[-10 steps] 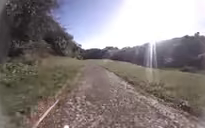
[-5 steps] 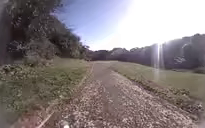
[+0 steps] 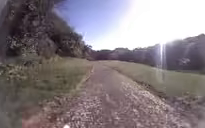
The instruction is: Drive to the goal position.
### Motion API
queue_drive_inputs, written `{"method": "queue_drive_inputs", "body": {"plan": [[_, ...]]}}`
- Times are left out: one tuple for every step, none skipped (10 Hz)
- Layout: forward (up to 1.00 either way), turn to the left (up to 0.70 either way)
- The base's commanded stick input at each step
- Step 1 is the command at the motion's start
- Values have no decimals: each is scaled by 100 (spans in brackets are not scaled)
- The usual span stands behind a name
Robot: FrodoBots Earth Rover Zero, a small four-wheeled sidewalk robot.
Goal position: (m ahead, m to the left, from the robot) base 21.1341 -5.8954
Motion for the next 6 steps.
{"method": "queue_drive_inputs", "body": {"plan": [[100,2],[100,2],[100,2],[100,2],[100,2],[100,2]]}}
